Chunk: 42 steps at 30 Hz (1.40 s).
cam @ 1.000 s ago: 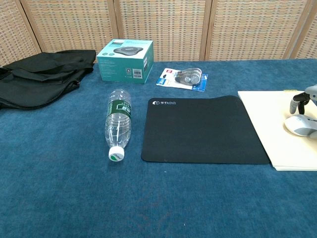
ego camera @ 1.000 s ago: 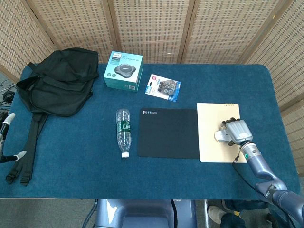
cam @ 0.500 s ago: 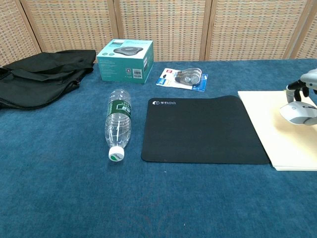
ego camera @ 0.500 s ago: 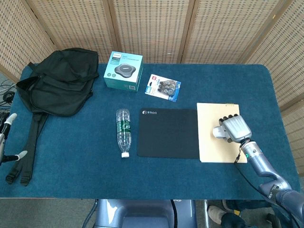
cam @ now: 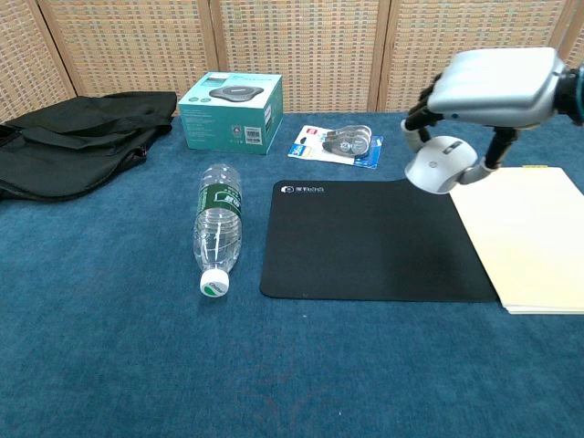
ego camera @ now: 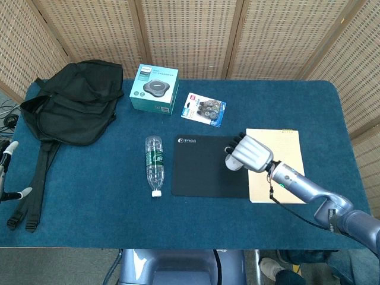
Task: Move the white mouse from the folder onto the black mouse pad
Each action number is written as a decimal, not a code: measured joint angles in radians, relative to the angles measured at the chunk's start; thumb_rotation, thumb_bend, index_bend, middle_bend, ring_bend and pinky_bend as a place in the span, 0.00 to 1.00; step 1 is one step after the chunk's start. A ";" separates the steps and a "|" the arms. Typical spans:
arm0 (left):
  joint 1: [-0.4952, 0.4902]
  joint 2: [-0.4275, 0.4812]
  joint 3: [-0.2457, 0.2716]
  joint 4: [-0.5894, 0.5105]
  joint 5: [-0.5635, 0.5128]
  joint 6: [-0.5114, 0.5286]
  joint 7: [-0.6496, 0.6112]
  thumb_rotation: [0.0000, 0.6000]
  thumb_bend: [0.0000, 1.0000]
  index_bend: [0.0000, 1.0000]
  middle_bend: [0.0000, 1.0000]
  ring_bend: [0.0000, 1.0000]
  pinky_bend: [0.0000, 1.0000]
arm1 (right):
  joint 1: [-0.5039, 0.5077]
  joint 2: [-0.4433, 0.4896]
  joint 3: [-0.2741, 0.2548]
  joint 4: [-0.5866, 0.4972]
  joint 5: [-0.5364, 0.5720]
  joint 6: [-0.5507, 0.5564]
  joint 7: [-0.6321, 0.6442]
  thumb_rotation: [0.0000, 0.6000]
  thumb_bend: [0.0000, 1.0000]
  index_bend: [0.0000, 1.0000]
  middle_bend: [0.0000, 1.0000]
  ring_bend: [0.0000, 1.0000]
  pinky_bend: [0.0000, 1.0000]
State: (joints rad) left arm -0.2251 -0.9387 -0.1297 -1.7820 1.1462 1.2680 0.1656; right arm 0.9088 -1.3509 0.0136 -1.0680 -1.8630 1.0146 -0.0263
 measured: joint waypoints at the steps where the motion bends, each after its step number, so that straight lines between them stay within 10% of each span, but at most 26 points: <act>1: -0.002 -0.003 -0.001 0.004 -0.009 -0.004 0.007 1.00 0.00 0.00 0.00 0.00 0.00 | 0.025 0.000 -0.005 0.001 -0.023 -0.004 0.007 1.00 0.63 0.50 0.55 0.42 0.46; 29: -0.041 -0.054 -0.016 0.071 -0.141 -0.047 0.085 1.00 0.00 0.00 0.00 0.00 0.00 | 0.267 -0.385 -0.314 0.689 -0.362 0.212 0.335 1.00 0.72 0.50 0.52 0.42 0.52; 37: -0.048 -0.060 -0.015 0.075 -0.152 -0.054 0.094 1.00 0.00 0.00 0.00 0.00 0.00 | 0.257 -0.422 -0.351 0.761 -0.348 0.244 0.347 1.00 0.28 0.06 0.03 0.11 0.45; 42: -0.052 -0.063 -0.012 0.075 -0.154 -0.058 0.100 1.00 0.00 0.00 0.00 0.00 0.00 | 0.253 -0.426 -0.362 0.780 -0.330 0.244 0.332 1.00 0.20 0.04 0.00 0.03 0.34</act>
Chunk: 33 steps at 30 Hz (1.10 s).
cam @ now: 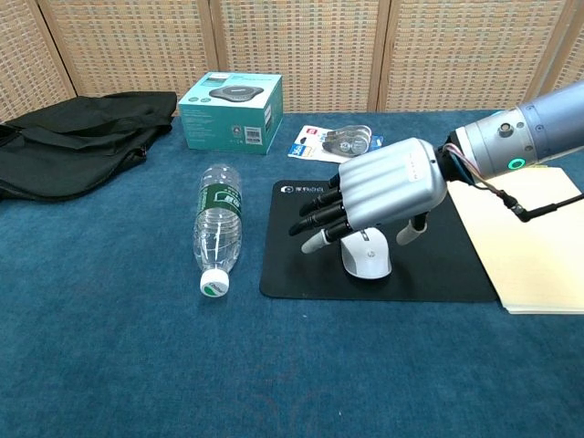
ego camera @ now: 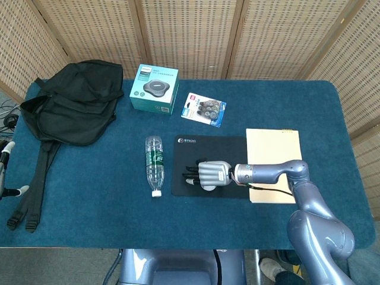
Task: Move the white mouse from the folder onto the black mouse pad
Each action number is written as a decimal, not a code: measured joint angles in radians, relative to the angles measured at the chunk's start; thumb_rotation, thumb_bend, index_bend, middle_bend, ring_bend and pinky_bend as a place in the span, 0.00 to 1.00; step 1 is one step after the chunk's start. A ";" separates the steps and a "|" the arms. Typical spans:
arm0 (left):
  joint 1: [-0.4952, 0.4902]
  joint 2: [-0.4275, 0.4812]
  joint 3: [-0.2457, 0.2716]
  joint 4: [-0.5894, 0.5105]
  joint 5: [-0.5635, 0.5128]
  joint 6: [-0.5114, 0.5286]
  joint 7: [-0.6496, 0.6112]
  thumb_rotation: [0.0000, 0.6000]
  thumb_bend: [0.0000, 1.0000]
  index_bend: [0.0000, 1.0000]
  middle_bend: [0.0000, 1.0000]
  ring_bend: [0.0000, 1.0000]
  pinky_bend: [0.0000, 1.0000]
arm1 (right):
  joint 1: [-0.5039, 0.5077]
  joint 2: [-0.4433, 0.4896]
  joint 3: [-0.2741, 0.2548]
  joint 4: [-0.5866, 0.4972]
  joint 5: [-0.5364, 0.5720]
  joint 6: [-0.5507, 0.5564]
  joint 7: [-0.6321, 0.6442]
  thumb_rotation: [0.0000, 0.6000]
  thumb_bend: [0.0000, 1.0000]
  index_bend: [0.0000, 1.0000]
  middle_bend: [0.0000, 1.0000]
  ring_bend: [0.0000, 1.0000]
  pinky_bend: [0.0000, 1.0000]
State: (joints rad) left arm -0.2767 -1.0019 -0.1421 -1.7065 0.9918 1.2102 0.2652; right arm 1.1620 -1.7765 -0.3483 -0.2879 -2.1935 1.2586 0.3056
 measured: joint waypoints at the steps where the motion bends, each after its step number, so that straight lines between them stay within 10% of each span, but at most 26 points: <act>1: 0.000 0.000 0.000 0.000 -0.001 0.000 0.001 1.00 0.00 0.00 0.00 0.00 0.00 | -0.001 0.001 -0.002 0.002 0.002 0.000 -0.005 1.00 0.19 0.04 0.00 0.03 0.34; 10: 0.000 0.003 0.003 -0.005 0.005 -0.001 -0.009 1.00 0.00 0.00 0.00 0.00 0.00 | -0.028 0.059 0.003 -0.005 0.046 0.067 -0.056 1.00 0.19 0.04 0.00 0.01 0.30; 19: 0.009 0.009 0.015 -0.014 0.067 0.015 -0.036 1.00 0.00 0.00 0.00 0.00 0.00 | -0.192 0.216 0.123 -0.151 0.248 0.181 -0.084 1.00 0.16 0.04 0.00 0.00 0.17; 33: 0.045 -0.007 0.051 -0.017 0.244 0.110 -0.074 1.00 0.00 0.00 0.00 0.00 0.00 | -0.595 0.450 0.279 -0.699 0.658 0.208 -0.171 1.00 0.00 0.00 0.00 0.00 0.00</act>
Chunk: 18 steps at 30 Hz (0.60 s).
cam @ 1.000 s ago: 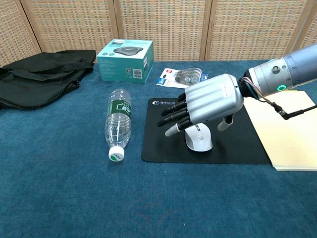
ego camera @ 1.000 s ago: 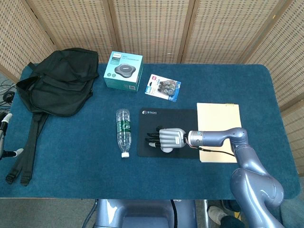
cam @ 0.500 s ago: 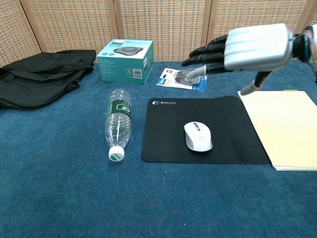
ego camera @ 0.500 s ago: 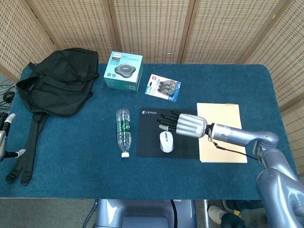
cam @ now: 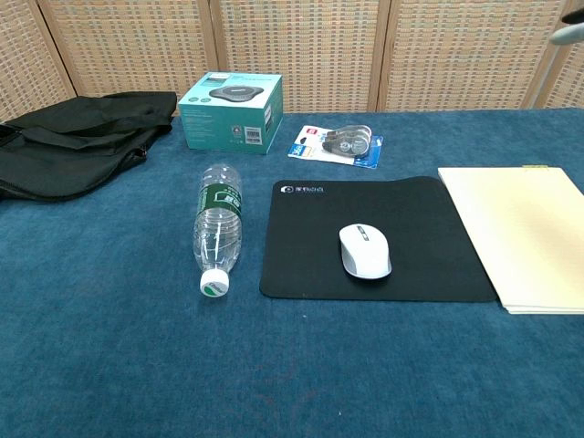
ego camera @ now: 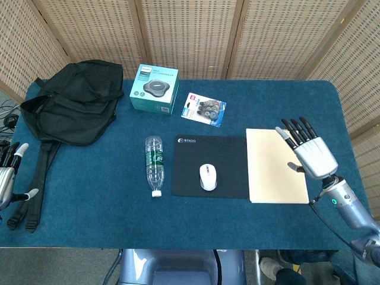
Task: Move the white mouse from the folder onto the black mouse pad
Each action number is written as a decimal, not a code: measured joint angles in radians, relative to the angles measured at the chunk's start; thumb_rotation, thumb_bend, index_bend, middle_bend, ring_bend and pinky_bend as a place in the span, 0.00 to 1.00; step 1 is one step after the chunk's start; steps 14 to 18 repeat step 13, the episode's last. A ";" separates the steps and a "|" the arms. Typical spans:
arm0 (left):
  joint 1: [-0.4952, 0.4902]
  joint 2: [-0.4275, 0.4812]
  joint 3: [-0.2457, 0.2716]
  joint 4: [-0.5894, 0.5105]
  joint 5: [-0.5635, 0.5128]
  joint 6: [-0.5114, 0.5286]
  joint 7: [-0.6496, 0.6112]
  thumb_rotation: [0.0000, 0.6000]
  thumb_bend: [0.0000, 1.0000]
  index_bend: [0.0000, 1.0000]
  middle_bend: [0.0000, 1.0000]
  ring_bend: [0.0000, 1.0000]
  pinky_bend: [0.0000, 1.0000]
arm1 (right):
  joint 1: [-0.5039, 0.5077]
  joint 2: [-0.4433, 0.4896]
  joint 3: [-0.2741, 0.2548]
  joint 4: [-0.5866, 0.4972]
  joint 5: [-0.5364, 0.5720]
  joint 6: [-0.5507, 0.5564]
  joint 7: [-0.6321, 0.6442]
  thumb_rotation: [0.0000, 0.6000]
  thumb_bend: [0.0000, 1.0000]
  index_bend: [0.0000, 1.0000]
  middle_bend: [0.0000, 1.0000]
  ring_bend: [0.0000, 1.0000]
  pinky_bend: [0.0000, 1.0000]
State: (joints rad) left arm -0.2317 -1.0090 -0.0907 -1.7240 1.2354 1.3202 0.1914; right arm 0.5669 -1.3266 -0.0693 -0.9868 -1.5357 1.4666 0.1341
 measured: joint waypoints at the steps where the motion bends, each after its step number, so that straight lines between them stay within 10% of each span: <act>1: 0.006 -0.007 0.005 0.009 0.021 0.012 -0.009 1.00 0.00 0.00 0.00 0.00 0.00 | -0.019 0.012 0.004 -0.047 0.016 0.003 -0.012 1.00 0.00 0.00 0.00 0.00 0.00; 11: 0.041 -0.037 0.031 0.055 0.148 0.097 -0.080 1.00 0.00 0.00 0.00 0.00 0.00 | -0.258 0.124 0.019 -0.526 0.146 0.085 -0.187 1.00 0.00 0.00 0.00 0.00 0.00; 18: 0.051 -0.038 0.035 0.062 0.168 0.114 -0.098 1.00 0.00 0.00 0.00 0.00 0.00 | -0.294 0.133 0.022 -0.555 0.157 0.107 -0.201 1.00 0.00 0.00 0.00 0.00 0.00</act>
